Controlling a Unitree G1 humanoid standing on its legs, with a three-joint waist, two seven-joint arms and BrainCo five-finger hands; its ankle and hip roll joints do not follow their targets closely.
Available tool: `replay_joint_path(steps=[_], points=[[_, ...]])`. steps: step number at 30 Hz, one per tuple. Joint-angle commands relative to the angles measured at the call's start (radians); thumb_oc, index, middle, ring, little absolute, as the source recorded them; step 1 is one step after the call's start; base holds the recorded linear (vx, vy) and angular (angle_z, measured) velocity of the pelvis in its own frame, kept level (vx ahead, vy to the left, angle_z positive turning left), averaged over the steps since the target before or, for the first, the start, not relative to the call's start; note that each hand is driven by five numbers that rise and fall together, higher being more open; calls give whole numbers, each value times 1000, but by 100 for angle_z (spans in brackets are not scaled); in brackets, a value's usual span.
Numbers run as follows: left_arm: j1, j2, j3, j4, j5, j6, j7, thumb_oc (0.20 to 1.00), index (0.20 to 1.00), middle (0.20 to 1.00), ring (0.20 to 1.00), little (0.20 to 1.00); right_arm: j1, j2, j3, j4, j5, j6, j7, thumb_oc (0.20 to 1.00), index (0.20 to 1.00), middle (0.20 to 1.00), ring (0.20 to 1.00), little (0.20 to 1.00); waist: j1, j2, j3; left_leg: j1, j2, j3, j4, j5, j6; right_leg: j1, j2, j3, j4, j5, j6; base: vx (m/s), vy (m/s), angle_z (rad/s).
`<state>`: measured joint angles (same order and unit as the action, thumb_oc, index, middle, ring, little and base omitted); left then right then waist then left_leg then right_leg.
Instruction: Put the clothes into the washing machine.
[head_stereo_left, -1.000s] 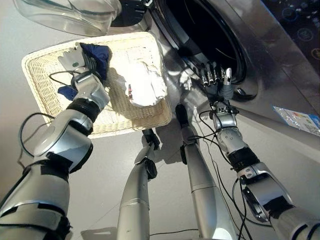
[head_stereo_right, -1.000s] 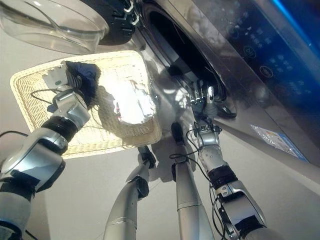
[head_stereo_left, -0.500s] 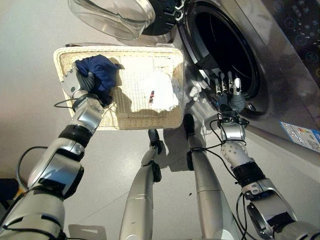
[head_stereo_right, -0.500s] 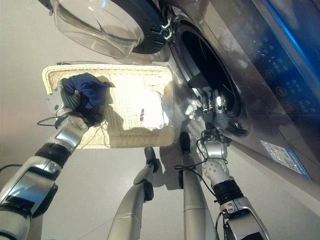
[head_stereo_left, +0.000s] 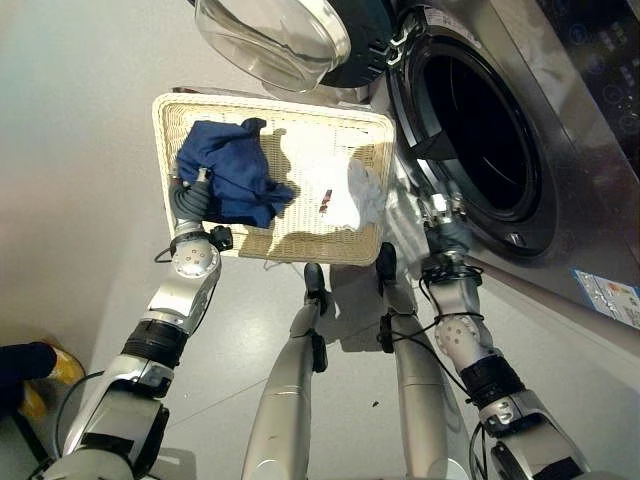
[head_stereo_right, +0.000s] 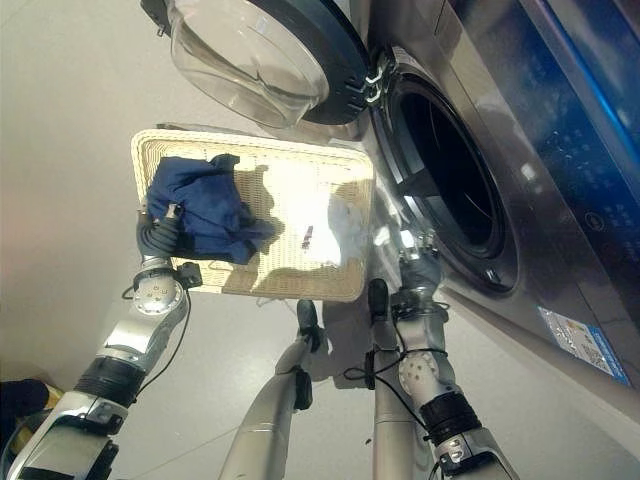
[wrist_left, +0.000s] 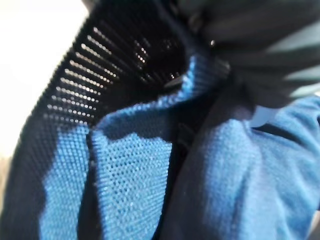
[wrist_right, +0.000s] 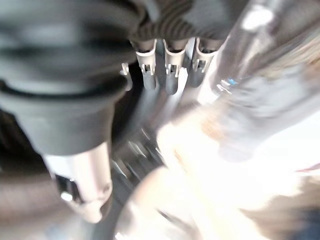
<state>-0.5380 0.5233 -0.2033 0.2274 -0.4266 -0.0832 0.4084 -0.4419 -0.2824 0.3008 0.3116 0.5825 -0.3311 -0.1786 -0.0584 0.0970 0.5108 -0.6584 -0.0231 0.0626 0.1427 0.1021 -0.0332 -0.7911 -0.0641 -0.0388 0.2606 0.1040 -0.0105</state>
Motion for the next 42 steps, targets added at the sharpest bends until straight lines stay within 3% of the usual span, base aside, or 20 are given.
replay_joint_path(steps=[1, 7, 13, 22, 26, 34, 35, 37, 38, 39, 42], points=[[-5, 23, 15, -140, -73, -39, -229, 200, 200, 200, 200, 200, -35, -72, 59, -129, -366, 38, 55, 1000, 1000, 1000, 1000, 1000, 6, 21, 9, 4, -72, 6, -13, -4, -13, 74, 34, -20, -52, -47, 78, -54, -82, 15], [-27, 47, -66, -178, -114, 14, -387, 200, 200, 200, 200, 200, -158, -178, 171, -145, -531, 98, 138, 1000, 1000, 1000, 1000, 1000, 23, 8, 9, 2, -73, -2, -16, 8, -13, 86, 25, -38, -74, -25, 90, -46, -73, 5], [-67, 66, -153, -188, -137, 76, -482, 200, 200, 200, 200, 200, -244, -230, 249, -152, -515, 168, 147, 1000, 1000, 1000, 1000, 1000, 30, -1, 9, 7, -70, -7, -16, 9, -11, 93, 22, -48, -79, -18, 97, -18, -71, 7], [-115, 42, -273, -200, -125, 112, -492, 200, 200, 200, 200, 200, -256, -214, 290, -134, -350, 213, 121, 1000, 1000, 1000, 1000, 1000, 20, -16, 9, 12, -57, -2, -21, 10, -12, 95, 26, -50, -82, -14, 97, 0, -32, 1], [-130, 21, -305, -185, -107, 118, -474, 200, 200, 200, 200, 200, -237, -186, 294, -131, -208, 252, 164, 1000, 1000, 1000, 1000, 1000, 13, -24, 9, 13, -54, 1, -13, 7, -12, 96, 29, -52, -76, -17, 95, 2, -8, 0], [-132, -13, -325, -166, -118, 102, -444, 200, 200, 200, 200, 200, -214, -159, 315, -120, -107, 330, 243, 1000, 1000, 1000, 1000, 1000, 8, -32, 9, 6, -48, 5, -7, 8, -15, 89, 33, -54, -68, -21, 92, 5, -9, 0], [-125, -33, -344, -145, -78, 79, -393, 200, 200, 200, 200, 200, -192, -142, 329, -117, -20, 354, 301, 200, 200, 200, 200, 200, 7, -35, 9, 7, -46, 5, -5, 4, -15, 91, 34, -57, -63, -29, 90, 41, -57, 0], [-126, -39, -354, -128, -41, 77, -363, 200, 200, 200, 200, 200, -185, -132, 329, -110, 16, 361, 317, 200, 200, 200, 200, 200, 7, -37, 9, 2, -46, 5, -2, 5, -16, 87, 35, -59, -60, -29, 89, 22, -25, 0], [-127, -40, -358, -119, -11, 79, -334, 708, 708, 708, 708, 708, -180, -127, 330, -107, 33, 365, 325, 200, 200, 200, 200, 200, 6, -37, 9, 1, -46, 4, 0, 5, -17, 86, 35, -60, -59, -30, 89, 0, 0, 0], [-131, -38, -365, -103, 34, 82, -288, 1000, 1000, 1000, 1000, 1000, -177, -121, 330, -103, 61, 370, 332, 200, 200, 200, 200, 200, 6, -38, 9, -1, -45, 4, 1, 5, -17, 83, 37, -60, -57, -31, 88, 0, 0, 0], [-139, -21, -373, -69, 165, 91, -143, 1000, 1000, 1000, 1000, 1000, -157, -114, 323, -96, 150, 377, 349, 200, 200, 200, 200, 200, 6, -42, 9, -7, -43, 2, 5, 6, -19, 79, 39, -62, -54, -33, 87, 11, -13, -1]])
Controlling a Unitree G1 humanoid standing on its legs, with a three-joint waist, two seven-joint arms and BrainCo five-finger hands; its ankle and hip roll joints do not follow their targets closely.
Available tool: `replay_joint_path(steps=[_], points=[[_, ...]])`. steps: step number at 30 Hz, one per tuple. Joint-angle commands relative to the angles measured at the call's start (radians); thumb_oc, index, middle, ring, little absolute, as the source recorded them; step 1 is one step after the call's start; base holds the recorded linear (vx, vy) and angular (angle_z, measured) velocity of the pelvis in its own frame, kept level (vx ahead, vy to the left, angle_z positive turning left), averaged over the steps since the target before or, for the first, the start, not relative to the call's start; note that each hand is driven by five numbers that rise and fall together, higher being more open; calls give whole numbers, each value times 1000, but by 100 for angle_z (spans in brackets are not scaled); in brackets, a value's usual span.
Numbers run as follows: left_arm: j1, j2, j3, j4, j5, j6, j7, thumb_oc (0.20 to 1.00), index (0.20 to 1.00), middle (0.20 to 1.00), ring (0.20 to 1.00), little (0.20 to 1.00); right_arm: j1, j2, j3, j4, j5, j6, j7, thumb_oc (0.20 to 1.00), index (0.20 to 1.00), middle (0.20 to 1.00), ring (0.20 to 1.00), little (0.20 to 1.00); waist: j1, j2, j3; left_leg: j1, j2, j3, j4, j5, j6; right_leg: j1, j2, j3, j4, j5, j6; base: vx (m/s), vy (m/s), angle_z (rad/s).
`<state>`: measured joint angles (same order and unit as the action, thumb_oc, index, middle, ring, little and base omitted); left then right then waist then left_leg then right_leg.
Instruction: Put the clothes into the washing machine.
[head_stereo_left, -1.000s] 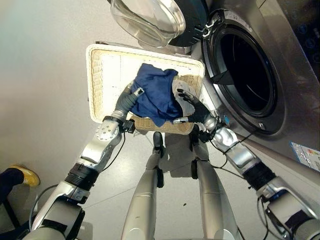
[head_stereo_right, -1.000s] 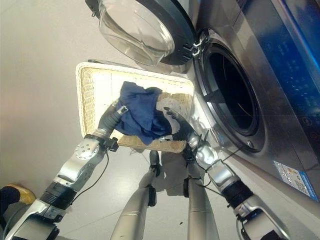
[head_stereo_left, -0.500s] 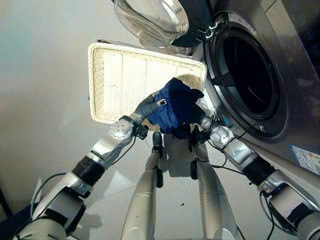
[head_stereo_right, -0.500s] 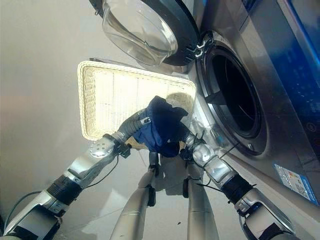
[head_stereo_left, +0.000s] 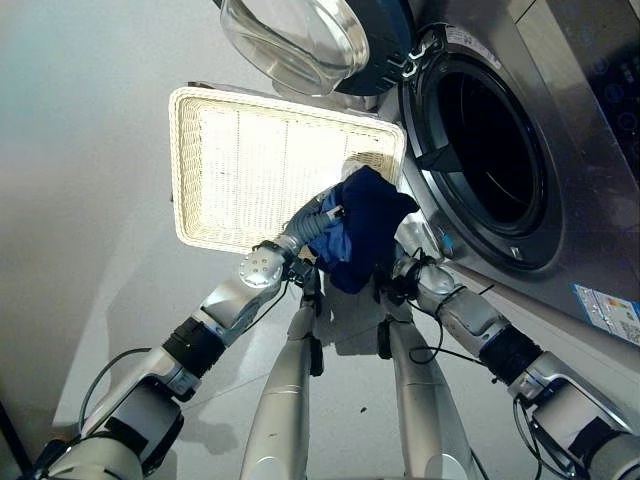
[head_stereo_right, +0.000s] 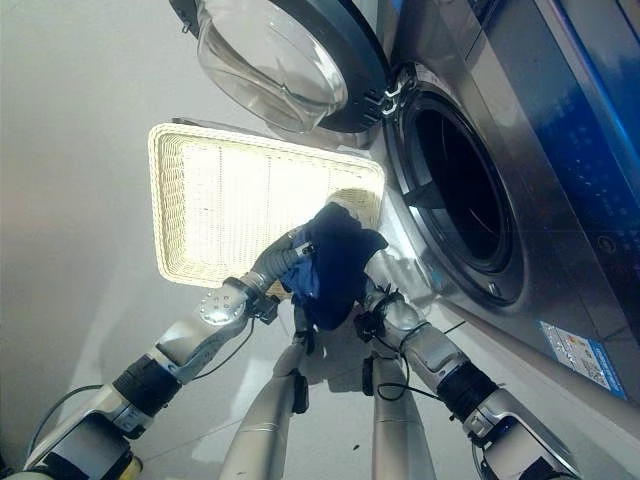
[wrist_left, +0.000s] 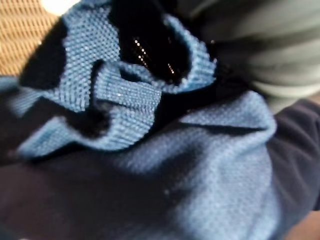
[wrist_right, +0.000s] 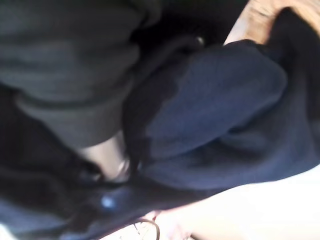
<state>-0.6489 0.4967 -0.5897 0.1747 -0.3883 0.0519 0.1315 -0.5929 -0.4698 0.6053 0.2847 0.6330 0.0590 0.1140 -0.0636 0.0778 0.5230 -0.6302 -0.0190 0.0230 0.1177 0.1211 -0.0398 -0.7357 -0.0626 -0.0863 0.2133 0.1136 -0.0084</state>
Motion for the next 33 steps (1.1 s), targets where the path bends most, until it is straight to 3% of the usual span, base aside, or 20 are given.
replay_joint_path(steps=[1, 6, 8, 9, 11, 13, 18, 22, 25, 26, 27, 30, 32, 33], points=[[-36, 17, 13, 9, 226, -13, 233, 1000, 1000, 1000, 1000, 1000, 7, 82, 13, -56, 154, -16, 64, 200, 200, 200, 200, 200, 12, -24, -3, -36, -47, 40, 30, -13, -14, 23, 39, -16, -5, -45, 85, 31, -41, -2], [-38, 46, 27, 52, 385, 48, 359, 1000, 1000, 1000, 1000, 1000, 26, 95, -5, -28, 232, -33, 73, 200, 200, 200, 200, 200, 18, -24, -3, -37, -42, 37, 27, -12, -19, 24, 39, -22, -6, -51, 84, 15, -15, -1], [-39, 61, 32, 77, 455, 107, 407, 1000, 1000, 1000, 1000, 1000, 40, 105, -20, -16, 299, -37, 75, 200, 200, 200, 200, 200, 20, -24, -3, -43, -39, 38, 31, -11, -25, 20, 37, -25, 1, -55, 82, 46, -14, -2], [-36, 68, 36, 95, 466, 127, 434, 1000, 1000, 1000, 1000, 1000, 46, 107, -32, -5, 340, -50, 78, 200, 200, 200, 200, 200, 21, -22, -3, -47, -38, 38, 33, -11, -28, 15, 38, -26, 6, -58, 82, 51, 0, -3], [-31, 67, 49, 128, 353, 123, 466, 1000, 1000, 1000, 1000, 1000, 48, 116, -49, 21, 403, -90, 74, 200, 200, 200, 200, 200, 23, -17, -3, -56, -34, 40, 34, -3, -31, 5, 36, -28, 11, -54, 80, 37, -2, -3], [17, 19, 93, 203, 127, 44, 510, 1000, 1000, 1000, 1000, 1000, 59, 138, -94, 72, 479, -193, 66, 200, 200, 200, 200, 200, 27, -8, -3, -57, -34, 37, 39, -9, -36, 0, 34, -29, 31, -69, 81, 48, -6, -3], [96, -54, 177, 296, -17, -89, 527, 1000, 1000, 1000, 1000, 1000, 27, 171, -210, 152, 608, -314, 25, 200, 200, 200, 200, 200, 43, 20, -3, -63, -39, 32, 43, -13, -38, -13, 30, -36, 52, -84, 78, 42, -13, -2], [136, -89, 221, 362, -53, -124, 513, 1000, 1000, 1000, 1000, 1000, -49, 175, -379, 248, 834, -372, -4, 200, 200, 200, 200, 200, 61, 48, -3, -64, -40, 28, 56, -20, -41, -21, 24, -44, 84, -101, 75, 73, -34, 1], [168, -104, 233, 404, -69, -141, 483, 1000, 1000, 1000, 1000, 1000, -149, 137, -539, 325, 980, -470, -106, 200, 200, 200, 200, 200, 74, 68, -3, -69, -38, 26, 72, -31, -42, -29, 19, -49, 105, -113, 74, 77, -34, 4], [172, -103, 232, 407, -70, -146, 481, 1000, 1000, 1000, 1000, 1000, -163, 126, -556, 331, 984, -468, -122, 200, 200, 200, 200, 200, 75, 70, -3, -69, -38, 26, 74, -33, -42, -30, 19, -49, 107, -114, 73, 76, -43, 3], [192, -101, 224, 416, -76, -159, 476, 1000, 1000, 1000, 1000, 1000, -222, 79, -612, 352, 1010, -533, -231, 200, 200, 200, 200, 200, 78, 75, -3, -70, -36, 28, 81, -38, -41, -32, 18, -51, 111, -115, 72, 60, -34, 2], [235, -83, 217, 413, -87, -195, 463, 1000, 1000, 1000, 1000, 1000, -295, -16, -684, 389, 1092, -635, -319, 200, 200, 200, 200, 200, 85, 75, -3, -81, -33, 25, 97, -50, -37, -38, 22, -53, 117, -117, 68, 59, -39, 2], [273, -55, 216, 388, -101, -212, 450, 1000, 1000, 1000, 1000, 1000, -335, -116, -730, 405, 1107, -840, -403, 200, 200, 200, 200, 200, 89, 69, -3, -91, -31, 20, 107, -60, -29, -44, 28, -52, 119, -115, 65, 59, -63, 0], [306, -29, 214, 356, -107, -214, 445, 1000, 1000, 1000, 1000, 1000, -340, -183, -785, 414, 1020, -1100, -487, 200, 200, 200, 200, 200, 90, 62, -3, -95, -30, 14, 110, -66, -21, -47, 35, -51, 123, -114, 66, 46, -64, -1]])
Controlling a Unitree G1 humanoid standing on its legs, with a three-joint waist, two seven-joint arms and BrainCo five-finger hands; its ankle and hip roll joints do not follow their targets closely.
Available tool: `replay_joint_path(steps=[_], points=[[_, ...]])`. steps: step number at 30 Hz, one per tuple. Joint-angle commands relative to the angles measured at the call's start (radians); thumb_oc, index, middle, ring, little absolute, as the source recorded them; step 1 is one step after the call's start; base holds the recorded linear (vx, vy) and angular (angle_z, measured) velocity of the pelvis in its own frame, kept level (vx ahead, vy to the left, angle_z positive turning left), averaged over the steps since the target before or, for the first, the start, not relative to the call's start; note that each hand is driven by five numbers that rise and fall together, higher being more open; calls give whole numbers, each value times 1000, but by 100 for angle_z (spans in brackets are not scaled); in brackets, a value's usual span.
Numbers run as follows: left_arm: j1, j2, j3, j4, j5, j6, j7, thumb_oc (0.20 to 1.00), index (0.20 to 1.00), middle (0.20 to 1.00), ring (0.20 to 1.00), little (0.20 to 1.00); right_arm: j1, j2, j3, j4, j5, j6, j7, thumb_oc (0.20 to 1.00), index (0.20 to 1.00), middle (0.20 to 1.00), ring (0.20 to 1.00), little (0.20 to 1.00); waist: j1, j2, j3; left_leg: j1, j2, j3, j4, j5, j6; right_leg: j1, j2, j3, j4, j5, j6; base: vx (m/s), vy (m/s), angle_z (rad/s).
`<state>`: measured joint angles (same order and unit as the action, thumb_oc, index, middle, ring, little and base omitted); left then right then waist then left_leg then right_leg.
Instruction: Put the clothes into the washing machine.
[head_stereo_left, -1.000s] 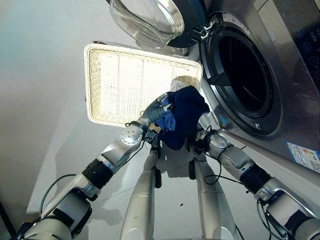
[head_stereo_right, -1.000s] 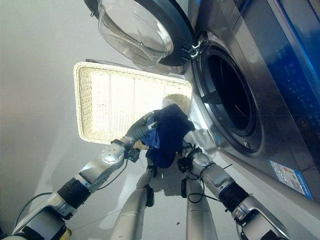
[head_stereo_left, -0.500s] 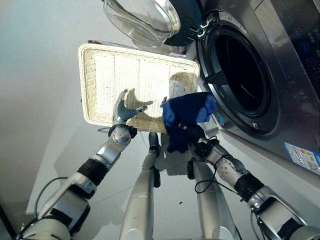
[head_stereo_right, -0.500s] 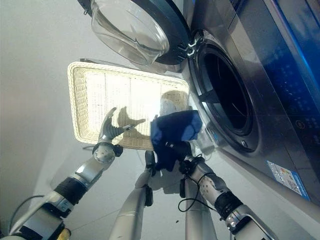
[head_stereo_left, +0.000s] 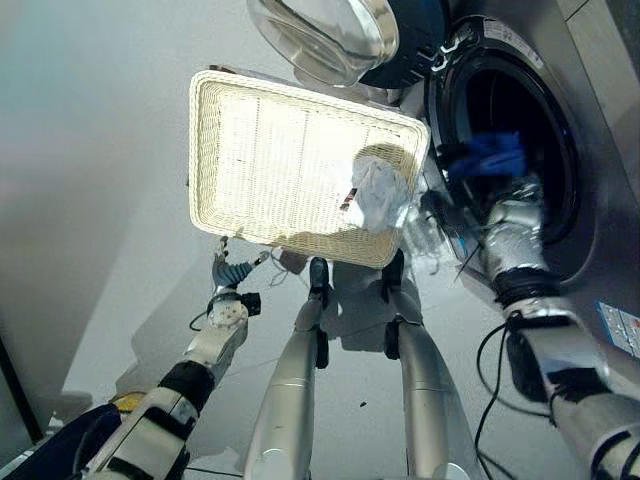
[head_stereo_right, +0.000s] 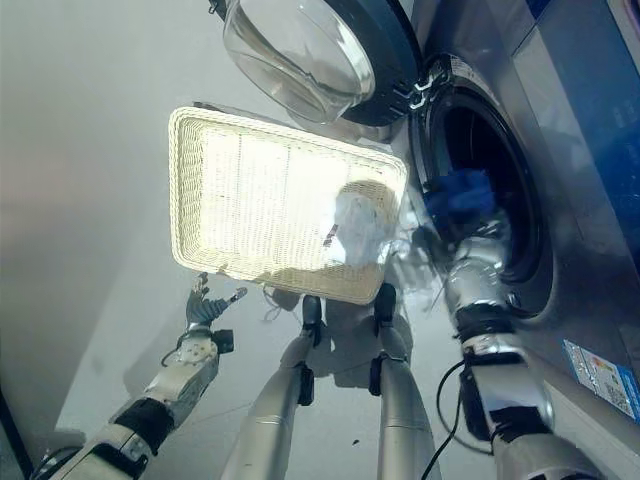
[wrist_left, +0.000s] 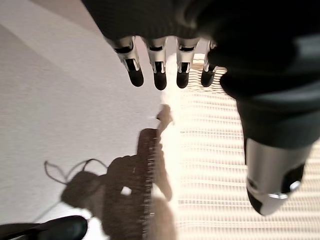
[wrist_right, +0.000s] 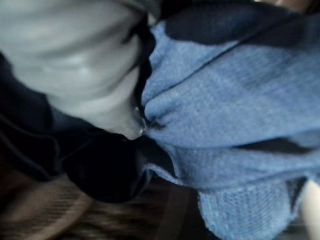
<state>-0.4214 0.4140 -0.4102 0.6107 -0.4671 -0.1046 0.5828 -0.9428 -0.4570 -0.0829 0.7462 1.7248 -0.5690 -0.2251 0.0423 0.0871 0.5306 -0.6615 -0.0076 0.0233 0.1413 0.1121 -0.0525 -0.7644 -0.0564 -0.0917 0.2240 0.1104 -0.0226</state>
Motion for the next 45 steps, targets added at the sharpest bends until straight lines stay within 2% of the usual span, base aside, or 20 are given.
replay_joint_path(steps=[1, 2, 3, 4, 5, 6, 8, 10, 11, 14, 16, 19, 22, 26, 28, 33, 35, 38, 41, 45], points=[[83, 61, 32, -88, -34, -56, -4, 1000, 1000, 1000, 1000, 1000, 11, -209, -108, -57, -112, -502, -180, 200, 200, 200, 200, 200, -18, 51, -11, -64, -42, 11, 89, -60, -6, -19, 32, -44, 114, -111, 80, 46, -84, 3], [94, 91, 23, -121, -47, -41, -1, 1000, 1000, 1000, 1000, 1000, 23, -279, -140, -29, -337, -627, -351, 200, 200, 200, 200, 200, -24, 42, -11, -68, -48, 2, 104, -70, 1, -24, 37, -41, 121, -109, 80, 5, -61, 7], [94, 109, 25, -146, -54, -25, -3, 1000, 1000, 1000, 1000, 1000, 18, -329, -144, -40, -492, -650, -525, 200, 200, 200, 200, 200, -26, 37, -11, -84, -53, -1, 114, -62, 5, -39, 37, -41, 116, -89, 79, 38, -65, 7], [101, 121, 26, -161, -61, -16, -12, 1000, 1000, 1000, 1000, 1000, 18, -370, -146, -69, -643, -644, -724, 526, 526, 526, 526, 526, -29, 34, -11, -85, -59, -5, 133, -79, 9, -42, 36, -39, 122, -95, 81, 5, -33, 4], [98, 124, 30, -163, -63, -15, -15, 1000, 1000, 1000, 1000, 1000, 14, -382, -148, -80, -690, -637, -788, 589, 589, 589, 589, 589, -30, 33, -11, -96, -61, -5, 135, -69, 11, -53, 34, -40, 117, -81, 80, 0, 0, 0], [92, 128, 38, -158, -73, -13, -26, 1000, 1000, 1000, 1000, 1000, 14, -406, -153, -106, -804, -608, -952, 1000, 1000, 1000, 1000, 1000, -36, 32, -11, -108, -64, -5, 145, -70, 13, -65, 32, -38, 117, -74, 81, 0, 0, 0], [84, 135, 43, -145, -79, -8, -40, 1000, 1000, 1000, 1000, 1000, 50, -394, -149, -154, -701, -577, -947, 1000, 1000, 1000, 1000, 1000, -44, 27, -11, -118, -64, -2, 155, -71, 14, -72, 29, -34, 114, -68, 81, 27, 22, -13], [84, 130, 38, -130, -76, -9, -43, 1000, 1000, 1000, 1000, 1000, 87, -343, -149, -205, -390, -553, -700, 1000, 1000, 1000, 1000, 1000, -46, 28, -11, -111, -65, -1, 161, -84, 13, -65, 29, -29, 120, -81, 82, 55, 10, -12], [85, 129, 33, -112, -69, -11, -54, 1000, 1000, 1000, 1000, 1000, 131, -316, -167, -121, 247, -348, -94, 1000, 1000, 1000, 1000, 1000, -42, 27, -11, -95, -67, 1, 159, -96, 14, -50, 28, -28, 127, -99, 81, 7, 2, -4], [65, 124, 28, -98, -71, -7, -57, 1000, 1000, 1000, 1000, 1000, 132, -243, -150, -134, 247, -177, -27, 1000, 1000, 1000, 1000, 1000, -42, 35, -11, -107, -68, 2, 139, -69, 16, -62, 28, -27, 112, -79, 79, -19, -2, 10], [43, 103, 16, -72, -62, 3, -54, 1000, 1000, 1000, 1000, 1000, 166, -142, -76, -150, 247, 137, 41, 1000, 1000, 1000, 1000, 1000, -39, 37, -11, -102, -72, 9, 123, -60, 12, -55, 22, -32, 99, -75, 79, -22, 5, 13], [36, 86, 18, -61, -61, 5, -46, 1000, 1000, 1000, 1000, 1000, 180, -110, 1, -136, 100, 342, 43, 1000, 1000, 1000, 1000, 1000, -40, 38, -11, -101, -71, 16, 107, -50, 11, -54, 21, -34, 86, -69, 79, -23, 13, 2], [42, 75, 27, -41, -52, -10, -42, 1000, 1000, 1000, 1000, 1000, 210, -95, 88, -86, -129, 461, 106, 1000, 1000, 1000, 1000, 1000, -37, 31, -11, -97, -67, 21, 87, -42, 8, -50, 22, -40, 74, -66, 78, -55, 12, -14], [47, 67, 32, -27, -40, -19, -35, 1000, 1000, 1000, 1000, 1000, 225, -98, 150, -34, -353, 425, 134, 1000, 1000, 1000, 1000, 1000, -32, 25, -11, -97, -67, 19, 72, -33, 5, -45, 24, -47, 61, -62, 77, -55, -4, -8], [68, 43, 45, -16, -35, -35, -30, 1000, 1000, 1000, 1000, 1000, 230, -98, 216, -27, -704, 340, 43, 1000, 1000, 1000, 1000, 1000, -26, 23, -11, -98, -68, 17, 57, -25, 4, -44, 26, -51, 48, -56, 79, -91, 31, -1], [106, -9, 53, -8, -20, -50, 0, 1000, 1000, 1000, 1000, 1000, 267, -76, 263, -80, -1031, 293, -116, 1000, 1000, 1000, 1000, 1000, -23, 23, -11, -103, -72, 10, 52, -23, 6, -49, 27, -51, 48, -55, 83, -73, 72, 4], [126, -44, 55, 6, -19, -61, 17, 1000, 1000, 1000, 1000, 1000, 315, -42, 292, -143, -1216, 254, -250, 1000, 1000, 1000, 1000, 1000, -27, 22, -11, -105, -71, 10, 42, -18, 8, -52, 31, -48, 51, -57, 86, -67, 93, 3], [132, -53, 58, 8, -18, -64, 20, 1000, 1000, 1000, 1000, 1000, 332, -34, 304, -174, -1271, 254, -283, 1000, 1000, 1000, 1000, 1000, -29, 22, -11, -105, -71, 11, 37, -16, 9, -53, 31, -46, 49, -56, 86, -38, 56, 2], [168, -106, 64, 30, -14, -81, 34, 1000, 1000, 1000, 1000, 1000, 430, 2, 404, -340, -1671, 281, -421, 1000, 1000, 1000, 1000, 1000, -42, 17, -11, -104, -69, 19, 16, -4, 11, -56, 28, -38, 46, -54, 95, -103, 156, 3], [176, -122, 74, 53, -11, -87, 16, 1000, 1000, 1000, 1000, 1000, 423, -29, 478, -408, -1975, 304, -490, 1000, 1000, 1000, 1000, 1000, -41, 20, -11, -97, -70, 18, -2, 4, 11, -51, 22, -35, 40, -53, 107, -79, 88, 10]])
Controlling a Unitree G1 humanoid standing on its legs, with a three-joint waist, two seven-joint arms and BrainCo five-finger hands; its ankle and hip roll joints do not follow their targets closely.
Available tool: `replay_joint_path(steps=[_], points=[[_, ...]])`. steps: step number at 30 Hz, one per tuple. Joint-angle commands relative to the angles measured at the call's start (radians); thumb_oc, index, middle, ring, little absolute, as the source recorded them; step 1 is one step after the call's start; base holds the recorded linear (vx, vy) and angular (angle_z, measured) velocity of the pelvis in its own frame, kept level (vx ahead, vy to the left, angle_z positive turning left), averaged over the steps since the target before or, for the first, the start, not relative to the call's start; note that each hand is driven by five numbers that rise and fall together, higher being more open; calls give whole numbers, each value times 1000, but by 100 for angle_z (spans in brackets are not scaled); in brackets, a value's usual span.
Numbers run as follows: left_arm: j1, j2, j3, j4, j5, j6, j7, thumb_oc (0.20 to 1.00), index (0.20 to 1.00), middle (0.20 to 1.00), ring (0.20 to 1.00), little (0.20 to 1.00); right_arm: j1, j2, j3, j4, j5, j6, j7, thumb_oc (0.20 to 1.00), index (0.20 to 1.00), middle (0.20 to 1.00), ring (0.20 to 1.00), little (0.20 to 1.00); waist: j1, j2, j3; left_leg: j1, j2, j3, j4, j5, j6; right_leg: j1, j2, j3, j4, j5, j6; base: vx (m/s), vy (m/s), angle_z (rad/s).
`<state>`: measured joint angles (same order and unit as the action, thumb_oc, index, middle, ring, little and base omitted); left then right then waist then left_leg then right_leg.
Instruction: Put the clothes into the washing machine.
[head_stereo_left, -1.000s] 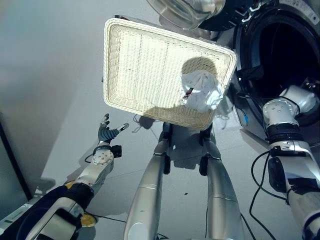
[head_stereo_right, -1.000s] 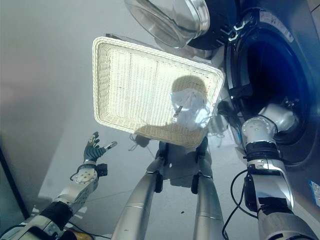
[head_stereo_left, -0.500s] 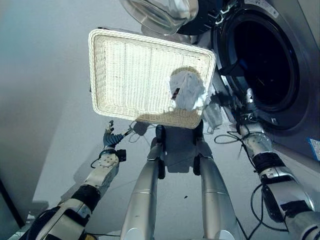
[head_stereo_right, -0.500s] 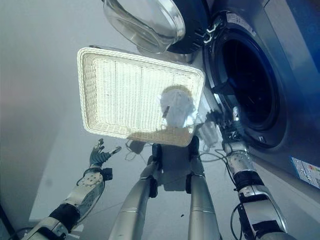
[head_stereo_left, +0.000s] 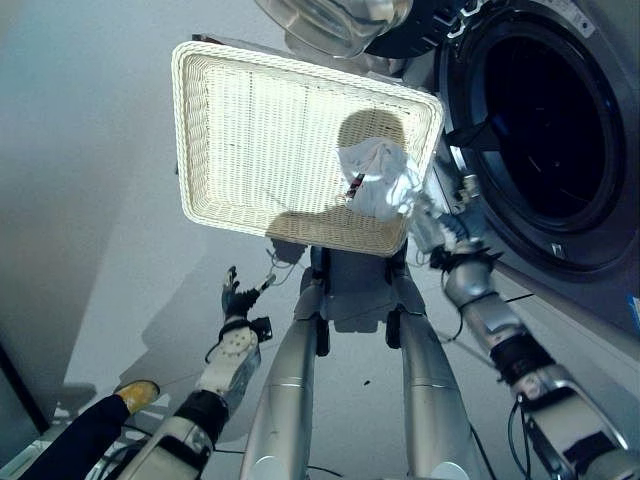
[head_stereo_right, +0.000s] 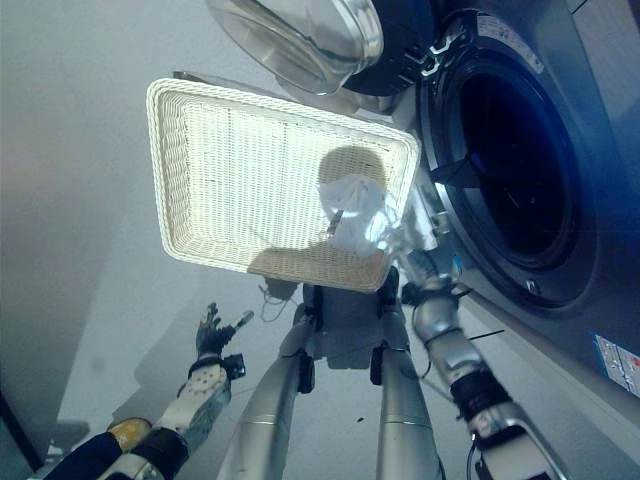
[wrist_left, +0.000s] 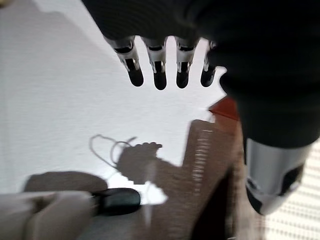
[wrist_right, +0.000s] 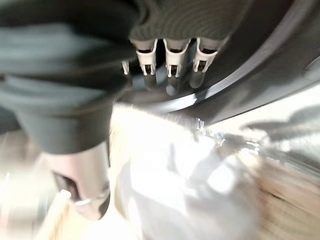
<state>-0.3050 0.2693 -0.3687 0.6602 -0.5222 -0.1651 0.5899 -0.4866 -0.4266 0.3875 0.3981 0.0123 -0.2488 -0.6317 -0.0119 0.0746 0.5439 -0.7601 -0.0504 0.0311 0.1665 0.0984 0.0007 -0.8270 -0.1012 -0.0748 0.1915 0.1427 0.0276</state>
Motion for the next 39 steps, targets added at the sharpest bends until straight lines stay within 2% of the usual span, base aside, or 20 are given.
replay_joint_path(steps=[1, 8, 15, 18, 21, 24, 26, 27, 28, 30, 31, 36, 37, 38, 39], points=[[57, 23, 32, 16, 41, -29, -3, 1000, 1000, 1000, 1000, 1000, -50, -72, 27, -61, -370, -14, -107, 1000, 1000, 1000, 1000, 1000, 16, 34, -24, 2, -28, 9, -29, 20, -43, 14, 63, -52, 71, -84, 62, -63, 54, 17], [13, 26, 30, 113, 25, -45, -66, 1000, 1000, 1000, 1000, 1000, -233, -165, 142, -1, -572, 68, -158, 1000, 1000, 1000, 1000, 1000, 45, 40, -24, 8, -27, -2, -62, 36, -44, 22, 50, -59, 49, -71, 82, -59, 24, 14], [-36, 31, -4, 154, 13, -37, -85, 1000, 1000, 1000, 1000, 1000, -375, -191, 247, 102, -600, 148, -149, 1000, 1000, 1000, 1000, 1000, 71, 40, -24, -1, -28, -17, -84, 50, -47, 17, 44, -69, 42, -65, 91, -20, -10, 12], [-58, 29, -32, 166, 12, -37, -88, 1000, 1000, 1000, 1000, 1000, -439, -185, 303, 186, -557, 230, -105, 1000, 1000, 1000, 1000, 1000, 87, 43, -24, -11, -30, -28, -89, 54, -49, 9, 38, -78, 45, -64, 95, 3, -33, 15], [-64, 30, -37, 166, 11, -36, -90, 1000, 1000, 1000, 1000, 1000, -457, -183, 322, 218, -538, 261, -84, 1000, 1000, 1000, 1000, 1000, 91, 45, -24, -15, -30, -30, -89, 55, -49, 6, 36, -81, 45, -64, 95, 5, -17, 12], [-88, 40, -68, 156, 22, -30, -95, 1000, 1000, 1000, 1000, 1000, -536, -168, 383, 385, -540, 362, 43, 1000, 1000, 1000, 1000, 1000, 117, 53, -24, -37, -31, -41, -86, 56, -49, -10, 26, -99, 48, -64, 98, 24, -65, 7], [-89, 41, -69, 155, 25, -28, -95, 1000, 1000, 1000, 1000, 1000, -540, -166, 387, 395, -541, 384, 63, 1000, 1000, 1000, 1000, 1000, 119, 53, -24, -38, -31, -42, -87, 57, -49, -11, 25, -101, 48, -64, 98, 19, -51, 9], [-94, 45, -78, 147, 36, -23, -94, 1000, 1000, 1000, 1000, 1000, -561, -160, 402, 454, -532, 416, 122, 1000, 1000, 1000, 1000, 1000, 128, 54, -24, -44, -31, -45, -90, 60, -49, -15, 23, -108, 47, -62, 98, 34, -93, 20], [-100, 56, -90, 133, 51, -15, -94, 1000, 1000, 1000, 1000, 1000, -594, -158, 432, 527, -497, 535, 302, 1000, 1000, 1000, 1000, 1000, 141, 56, -24, -53, -28, -50, -98, 65, -49, -20, 21, -118, 46, -61, 97, 41, -118, 23], [-99, 70, -95, 108, 61, -4, -90, 1000, 1000, 1000, 1000, 1000, -612, -158, 452, 583, -496, 650, 511, 1000, 1000, 1000, 1000, 1000, 153, 56, -24, -59, -26, -55, -106, 70, -50, -25, 21, -127, 45, -61, 96, 34, -85, 15], [-100, 78, -97, 95, 60, 6, -89, 1000, 1000, 1000, 1000, 1000, -613, -158, 458, 603, -476, 700, 572, 1000, 1000, 1000, 1000, 1000, 156, 56, -24, -59, -25, -57, -109, 71, -50, -25, 21, -130, 45, -61, 95, 34, -83, 13], [-108, 116, -97, 51, 79, 46, -103, 1000, 1000, 1000, 1000, 1000, -645, -127, 441, 728, -538, 759, 830, 1000, 1000, 1000, 1000, 1000, 180, 54, -24, -65, -29, -76, -107, 73, -46, -28, 19, -147, 42, -54, 89, 15, -114, 9], [-108, 124, -98, 33, 84, 58, -106, 1000, 1000, 1000, 1000, 1000, -653, -116, 440, 754, -578, 768, 952, 1000, 1000, 1000, 1000, 1000, 188, 56, -24, -64, -32, -83, -108, 75, -46, -24, 18, -152, 38, -52, 86, 0, -103, 3], [-106, 124, -98, 29, 87, 60, -108, 1000, 1000, 1000, 1000, 1000, -655, -113, 441, 762, -590, 764, 985, 893, 893, 893, 893, 893, 191, 57, -24, -63, -33, -85, -109, 75, -46, -22, 18, -152, 36, -53, 85, 3, -90, 4], [-104, 125, -99, 21, 91, 65, -110, 1000, 1000, 1000, 1000, 1000, -654, -108, 441, 775, -616, 757, 1061, 686, 686, 686, 686, 686, 194, 59, -24, -61, -34, -89, -109, 75, -45, -19, 17, -154, 36, -54, 83, 6, -50, 6]])
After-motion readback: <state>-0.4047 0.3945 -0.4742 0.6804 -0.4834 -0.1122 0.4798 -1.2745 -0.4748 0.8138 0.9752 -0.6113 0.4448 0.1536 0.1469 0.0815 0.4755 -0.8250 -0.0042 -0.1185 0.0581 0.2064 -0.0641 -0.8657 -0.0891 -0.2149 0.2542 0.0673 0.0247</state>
